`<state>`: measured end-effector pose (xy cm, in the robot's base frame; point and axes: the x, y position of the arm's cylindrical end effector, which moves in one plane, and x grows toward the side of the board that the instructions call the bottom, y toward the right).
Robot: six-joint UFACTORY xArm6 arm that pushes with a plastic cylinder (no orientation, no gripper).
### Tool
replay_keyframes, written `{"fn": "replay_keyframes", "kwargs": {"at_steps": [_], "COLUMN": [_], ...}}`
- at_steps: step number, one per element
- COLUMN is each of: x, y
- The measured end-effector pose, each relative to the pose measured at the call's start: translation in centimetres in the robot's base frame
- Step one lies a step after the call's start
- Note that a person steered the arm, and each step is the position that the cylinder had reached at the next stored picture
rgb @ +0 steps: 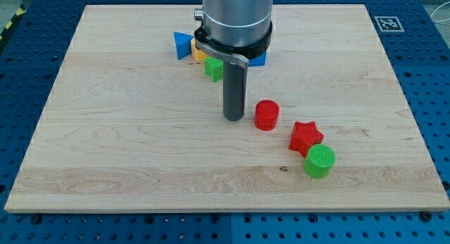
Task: Point your arm at the green circle
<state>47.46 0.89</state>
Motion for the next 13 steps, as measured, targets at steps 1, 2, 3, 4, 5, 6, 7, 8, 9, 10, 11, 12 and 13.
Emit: {"fn": "replay_keyframes", "kwargs": {"at_steps": [1,2,3,4,5,6,7,8,9,10,11,12,13], "x": [-0.2,-1.2,-3.5,-4.3,-4.0,-3.7,-3.8,-3.8,-2.3,0.0,1.0,1.2,1.2], "y": [1.3,3.7,6.5,10.5,13.4,13.5,13.5,14.3,16.1,16.2,16.2,16.2,16.2]}}
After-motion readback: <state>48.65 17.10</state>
